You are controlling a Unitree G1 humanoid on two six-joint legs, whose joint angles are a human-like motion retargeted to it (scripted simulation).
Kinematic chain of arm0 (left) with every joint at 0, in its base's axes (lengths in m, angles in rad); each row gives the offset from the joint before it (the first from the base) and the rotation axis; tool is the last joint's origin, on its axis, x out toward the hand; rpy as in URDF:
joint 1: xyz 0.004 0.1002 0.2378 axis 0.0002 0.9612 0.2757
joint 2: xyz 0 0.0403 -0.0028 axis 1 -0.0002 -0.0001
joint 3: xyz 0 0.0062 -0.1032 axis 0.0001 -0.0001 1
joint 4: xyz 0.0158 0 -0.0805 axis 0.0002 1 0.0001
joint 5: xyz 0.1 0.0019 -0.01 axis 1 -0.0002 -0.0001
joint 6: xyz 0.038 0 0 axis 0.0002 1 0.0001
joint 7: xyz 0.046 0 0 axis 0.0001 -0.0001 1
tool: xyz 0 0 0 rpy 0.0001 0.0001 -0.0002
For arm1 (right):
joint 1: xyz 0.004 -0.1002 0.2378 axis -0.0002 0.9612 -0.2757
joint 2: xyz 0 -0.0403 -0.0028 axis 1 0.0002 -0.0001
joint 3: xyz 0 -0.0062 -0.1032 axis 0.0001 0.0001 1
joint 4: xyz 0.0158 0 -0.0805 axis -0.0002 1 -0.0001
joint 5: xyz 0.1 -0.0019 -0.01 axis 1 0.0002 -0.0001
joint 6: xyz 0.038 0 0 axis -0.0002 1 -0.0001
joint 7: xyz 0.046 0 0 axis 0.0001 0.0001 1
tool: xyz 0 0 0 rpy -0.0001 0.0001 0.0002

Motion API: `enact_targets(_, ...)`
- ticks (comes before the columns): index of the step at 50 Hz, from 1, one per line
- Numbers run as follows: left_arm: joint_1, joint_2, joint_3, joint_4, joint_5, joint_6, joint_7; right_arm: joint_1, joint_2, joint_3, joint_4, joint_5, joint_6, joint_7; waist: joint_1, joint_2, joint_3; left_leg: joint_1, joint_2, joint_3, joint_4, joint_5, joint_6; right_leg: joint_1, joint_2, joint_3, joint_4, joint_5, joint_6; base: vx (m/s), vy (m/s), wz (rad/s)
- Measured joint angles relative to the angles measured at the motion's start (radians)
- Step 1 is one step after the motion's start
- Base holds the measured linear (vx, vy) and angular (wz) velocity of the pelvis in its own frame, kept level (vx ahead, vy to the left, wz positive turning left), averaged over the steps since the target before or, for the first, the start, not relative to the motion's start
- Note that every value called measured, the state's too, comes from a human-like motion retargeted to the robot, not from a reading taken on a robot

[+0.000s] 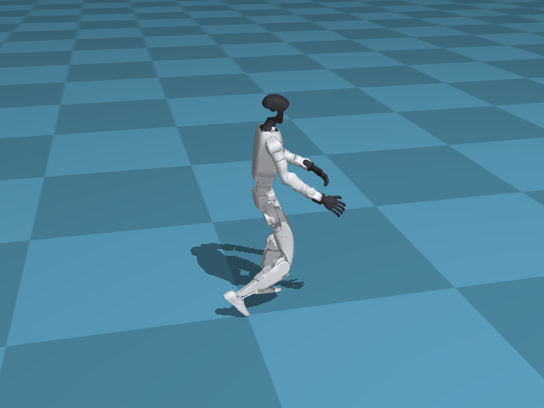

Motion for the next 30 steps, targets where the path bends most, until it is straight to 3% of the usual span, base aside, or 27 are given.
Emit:
enact_targets(3,-0.006,-0.016,-0.028,0.073,0.004,-0.002,-0.008,-0.043,-0.027,-0.024,0.009,0.016,-0.01,-0.049,-0.019,0.036,0.005,0.06,-0.001,-0.016,-0.024,-0.014,-0.002,-0.081,-0.05,-0.03,-0.003,-0.087,-0.084,0.37,0.14,-0.2)
enact_targets(7,0.008,-0.04,-0.055,0.168,-0.012,-0.008,-0.027,-0.072,-0.04,-0.038,0.01,0.031,-0.03,-0.075,-0.043,0.092,0.013,0.129,0.025,-0.045,-0.065,-0.021,-0.011,-0.194,-0.019,-0.065,-0.097,-0.179,-0.156,0.37,0.11,-0.14)
enact_targets(10,0.035,-0.063,-0.056,0.242,-0.039,-0.01,-0.028,-0.056,-0.024,-0.031,-0.008,0.04,-0.044,-0.066,-0.059,0.129,0.013,0.167,0.057,-0.065,-0.096,-0.023,-0.021,-0.271,0.073,-0.085,-0.237,-0.191,-0.158,0.35,0.06,-0.13)
enact_targets(15,0.074,-0.104,-0.014,0.366,-0.101,-0.003,0.009,0.03,0.026,0.007,-0.083,0.03,-0.056,-0.023,-0.069,0.178,0.008,0.206,0.116,-0.087,-0.121,-0.046,-0.031,-0.34,0.26,-0.093,-0.517,-0.104,-0.126,0.32,0.01,-0.17)
enact_targets(19,0.095,-0.139,0.047,0.454,-0.137,0.01,0.061,0.115,0.059,0.045,-0.127,-0.008,-0.059,0.014,-0.065,0.185,0.008,0.222,0.131,-0.1,-0.062,-0.103,-0.031,-0.346,0.319,-0.119,-0.56,-0.068,-0.133,0.3,-0.04,-0.1)
enact_targets(22,0.113,-0.165,0.089,0.506,-0.16,0.02,0.097,0.17,0.076,0.067,-0.126,-0.041,-0.056,0.032,-0.05,0.181,0.007,0.218,0.125,-0.123,0.029,-0.144,-0.048,-0.345,0.327,-0.143,-0.502,-0.099,-0.158,0.27,-0.06,-0.17)
enact_targets(30,0.118,-0.203,0.153,0.622,-0.198,0.027,0.13,0.214,0.076,0.093,-0.018,-0.08,-0.034,0.09,0.012,0.221,-0.001,0.164,0.147,-0.231,0.279,-0.112,-0.192,-0.289,0.394,-0.181,-0.483,-0.164,-0.201,0.25,-0.02,-0.22)
